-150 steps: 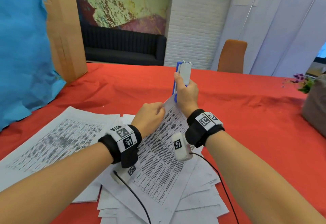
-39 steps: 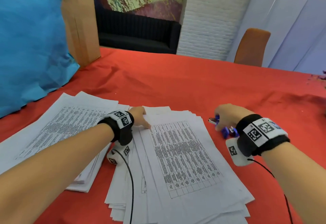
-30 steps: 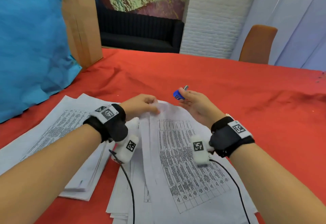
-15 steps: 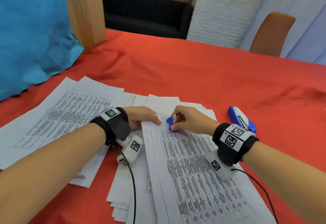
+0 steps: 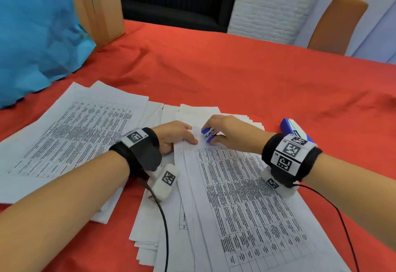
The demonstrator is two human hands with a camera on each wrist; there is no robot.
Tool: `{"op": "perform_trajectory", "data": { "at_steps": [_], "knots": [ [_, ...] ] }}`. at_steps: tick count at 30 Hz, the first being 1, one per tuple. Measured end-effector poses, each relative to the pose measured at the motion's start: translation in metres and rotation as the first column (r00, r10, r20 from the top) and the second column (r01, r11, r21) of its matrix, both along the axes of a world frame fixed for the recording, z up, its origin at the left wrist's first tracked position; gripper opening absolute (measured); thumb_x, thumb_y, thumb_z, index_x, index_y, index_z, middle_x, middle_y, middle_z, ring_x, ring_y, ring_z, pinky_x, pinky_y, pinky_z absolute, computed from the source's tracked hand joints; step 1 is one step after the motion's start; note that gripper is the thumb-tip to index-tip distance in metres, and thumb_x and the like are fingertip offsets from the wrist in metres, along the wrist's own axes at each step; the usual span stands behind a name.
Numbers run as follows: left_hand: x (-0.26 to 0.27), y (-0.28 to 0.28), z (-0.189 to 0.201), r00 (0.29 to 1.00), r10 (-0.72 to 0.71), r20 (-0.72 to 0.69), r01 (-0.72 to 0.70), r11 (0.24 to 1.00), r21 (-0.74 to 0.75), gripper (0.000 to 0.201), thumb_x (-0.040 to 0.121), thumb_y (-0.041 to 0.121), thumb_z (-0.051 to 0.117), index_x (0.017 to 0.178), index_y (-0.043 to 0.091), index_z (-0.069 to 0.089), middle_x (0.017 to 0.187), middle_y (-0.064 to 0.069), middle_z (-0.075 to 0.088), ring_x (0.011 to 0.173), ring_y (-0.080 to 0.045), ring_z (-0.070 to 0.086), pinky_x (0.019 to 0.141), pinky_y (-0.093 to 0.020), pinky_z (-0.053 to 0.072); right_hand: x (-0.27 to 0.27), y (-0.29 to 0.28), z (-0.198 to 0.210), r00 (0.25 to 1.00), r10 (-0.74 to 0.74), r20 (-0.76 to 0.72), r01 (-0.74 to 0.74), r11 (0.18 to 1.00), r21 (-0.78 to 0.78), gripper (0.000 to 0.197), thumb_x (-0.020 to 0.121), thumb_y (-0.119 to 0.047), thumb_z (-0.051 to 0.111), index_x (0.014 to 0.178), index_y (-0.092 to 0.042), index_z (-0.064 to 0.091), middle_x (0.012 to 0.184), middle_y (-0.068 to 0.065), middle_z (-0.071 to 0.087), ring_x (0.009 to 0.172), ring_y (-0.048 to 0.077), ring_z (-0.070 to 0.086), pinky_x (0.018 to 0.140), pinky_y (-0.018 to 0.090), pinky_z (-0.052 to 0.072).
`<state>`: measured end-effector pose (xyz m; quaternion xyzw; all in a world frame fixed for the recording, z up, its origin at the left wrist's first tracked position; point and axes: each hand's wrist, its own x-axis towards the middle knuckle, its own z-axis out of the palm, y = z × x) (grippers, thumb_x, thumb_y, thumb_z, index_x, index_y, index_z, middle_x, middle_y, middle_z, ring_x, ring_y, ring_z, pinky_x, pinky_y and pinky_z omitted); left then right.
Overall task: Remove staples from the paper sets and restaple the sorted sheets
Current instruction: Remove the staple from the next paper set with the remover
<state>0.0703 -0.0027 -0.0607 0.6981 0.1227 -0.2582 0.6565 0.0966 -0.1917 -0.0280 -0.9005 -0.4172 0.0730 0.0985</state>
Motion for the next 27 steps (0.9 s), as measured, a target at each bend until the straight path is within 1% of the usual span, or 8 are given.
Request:
{"op": "perform_trajectory", "data": {
  "at_steps": [3,7,11,14,19,23,25,27],
  "knots": [
    [-0.001,0.0,0.001,1.0,-0.022,0.011,0.022,1.0,0.005,0.03,0.084,-0.008,0.058,0.114,-0.003,0.056,0.102,-0.024,0.067,0.075,-0.03,0.07,0.065,-0.036,0.06,-0.002,0.005,0.0,0.999,0.019,0.034,-0.016,0.997,-0.071,0.034,0.09,-0.018,0.063,0.124,-0.015,0.056,0.12,0.002,0.058,0.107,0.02,0.057,0.092,0.031,0.045],
    [-0.004,-0.002,0.004,1.0,-0.018,0.004,0.018,1.0,0.015,0.015,0.083,-0.004,0.063,0.096,0.003,0.059,0.092,-0.019,0.068,0.077,-0.03,0.068,0.071,-0.037,0.059,0.001,0.008,0.002,0.999,0.032,0.04,-0.028,0.994,-0.103,0.038,0.09,-0.019,0.063,0.127,-0.016,0.054,0.123,0.001,0.058,0.11,0.02,0.056,0.091,0.029,0.044],
    [-0.004,-0.002,0.003,1.0,-0.011,-0.006,0.011,0.998,0.059,0.066,0.078,-0.002,0.071,0.136,0.003,0.041,0.108,-0.022,0.066,0.092,-0.034,0.068,0.075,-0.041,0.058,0.0,0.012,0.006,0.997,0.064,0.035,-0.058,0.985,-0.162,0.035,0.09,-0.017,0.063,0.125,-0.017,0.056,0.125,-0.001,0.057,0.108,0.018,0.058,0.09,0.031,0.047],
    [-0.003,-0.003,0.004,1.0,0.006,-0.001,-0.006,0.998,0.066,0.078,0.078,-0.002,0.071,0.144,0.008,0.03,0.113,-0.022,0.064,0.097,-0.035,0.067,0.081,-0.045,0.056,0.001,0.016,0.006,0.994,0.088,0.06,-0.072,0.971,-0.228,0.035,0.09,-0.017,0.063,0.125,-0.018,0.056,0.124,-0.002,0.057,0.106,0.019,0.058,0.087,0.036,0.049],
    [-0.003,-0.002,0.002,1.0,0.008,-0.004,-0.008,0.998,0.063,0.08,0.077,-0.001,0.072,0.145,0.01,0.03,0.113,-0.021,0.064,0.096,-0.034,0.067,0.082,-0.045,0.056,-0.001,0.024,0.006,0.991,0.093,0.096,-0.058,0.947,-0.315,0.026,0.091,-0.016,0.06,0.117,-0.015,0.057,0.115,0.0,0.055,0.096,0.02,0.057,0.076,0.034,0.049],
    [-0.005,-0.004,0.003,1.0,0.003,0.013,-0.004,0.997,0.072,0.082,0.073,0.0,0.076,0.143,0.01,0.035,0.113,-0.021,0.065,0.101,-0.035,0.066,0.089,-0.049,0.053,-0.012,0.024,0.001,0.974,0.127,0.188,-0.046,0.921,-0.387,0.021,0.093,-0.007,0.05,0.113,-0.013,0.051,0.113,0.003,0.047,0.072,0.02,0.048,0.057,0.032,0.035],
    [-0.004,-0.004,0.001,1.0,-0.008,0.015,0.007,0.998,0.064,0.077,0.071,0.0,0.077,0.139,0.009,0.041,0.109,-0.022,0.067,0.099,-0.035,0.067,0.088,-0.049,0.053,-0.016,0.024,-0.001,0.967,0.145,0.209,-0.049,0.913,-0.405,0.022,0.093,-0.005,0.048,0.113,-0.011,0.049,0.111,0.004,0.044,0.067,0.02,0.045,0.052,0.033,0.033],
    [-0.002,-0.003,-0.001,1.0,-0.013,0.022,0.012,0.998,0.059,0.059,0.074,-0.001,0.075,0.126,0.008,0.049,0.107,-0.022,0.068,0.095,-0.034,0.068,0.084,-0.045,0.056,-0.013,0.025,-0.002,0.977,0.114,0.18,-0.038,0.924,-0.38,0.02,0.093,-0.009,0.051,0.113,-0.012,0.05,0.111,0.003,0.044,0.072,0.022,0.051,0.054,0.034,0.039]
  ]
}}
